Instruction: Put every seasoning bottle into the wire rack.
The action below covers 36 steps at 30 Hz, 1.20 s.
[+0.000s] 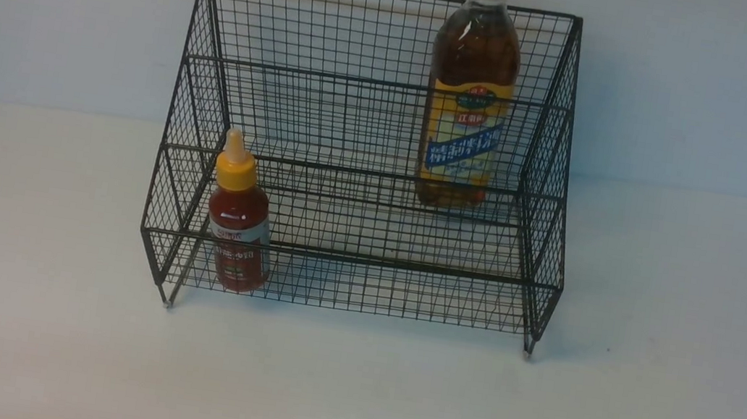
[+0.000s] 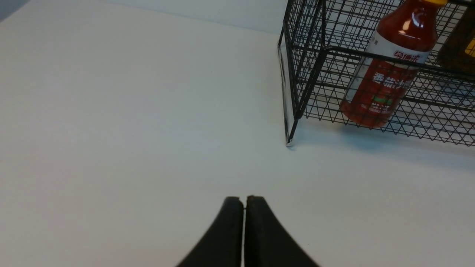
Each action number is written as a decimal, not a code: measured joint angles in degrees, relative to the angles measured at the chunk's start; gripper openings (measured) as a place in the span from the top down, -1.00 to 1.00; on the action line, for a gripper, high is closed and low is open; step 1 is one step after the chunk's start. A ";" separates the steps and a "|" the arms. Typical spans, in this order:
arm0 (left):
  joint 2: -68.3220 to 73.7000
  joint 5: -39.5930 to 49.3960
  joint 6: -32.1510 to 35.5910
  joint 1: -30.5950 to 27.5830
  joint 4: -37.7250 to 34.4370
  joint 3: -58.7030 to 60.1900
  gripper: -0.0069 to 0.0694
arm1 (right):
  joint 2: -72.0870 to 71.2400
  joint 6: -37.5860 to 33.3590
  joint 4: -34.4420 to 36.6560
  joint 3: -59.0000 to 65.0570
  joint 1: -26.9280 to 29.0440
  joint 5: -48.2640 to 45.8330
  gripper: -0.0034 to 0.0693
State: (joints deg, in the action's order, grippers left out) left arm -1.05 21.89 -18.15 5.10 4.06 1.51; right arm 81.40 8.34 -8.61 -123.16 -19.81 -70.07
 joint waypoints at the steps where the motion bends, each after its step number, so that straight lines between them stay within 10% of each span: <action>1: 0.00 0.00 0.00 0.00 0.00 0.00 0.83 | -1.69 0.25 0.00 0.64 0.00 -1.09 0.86; 22: 0.00 0.00 0.00 0.00 0.00 0.00 0.83 | -53.22 3.39 0.79 51.43 0.00 12.70 0.94; 36: 0.00 0.00 0.00 0.00 0.00 0.00 0.83 | -56.82 -12.47 10.11 64.94 0.00 28.17 0.95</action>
State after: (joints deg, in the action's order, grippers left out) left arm -1.05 21.89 -18.15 5.10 4.06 1.51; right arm 24.58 -4.12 1.50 -58.22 -19.81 -41.90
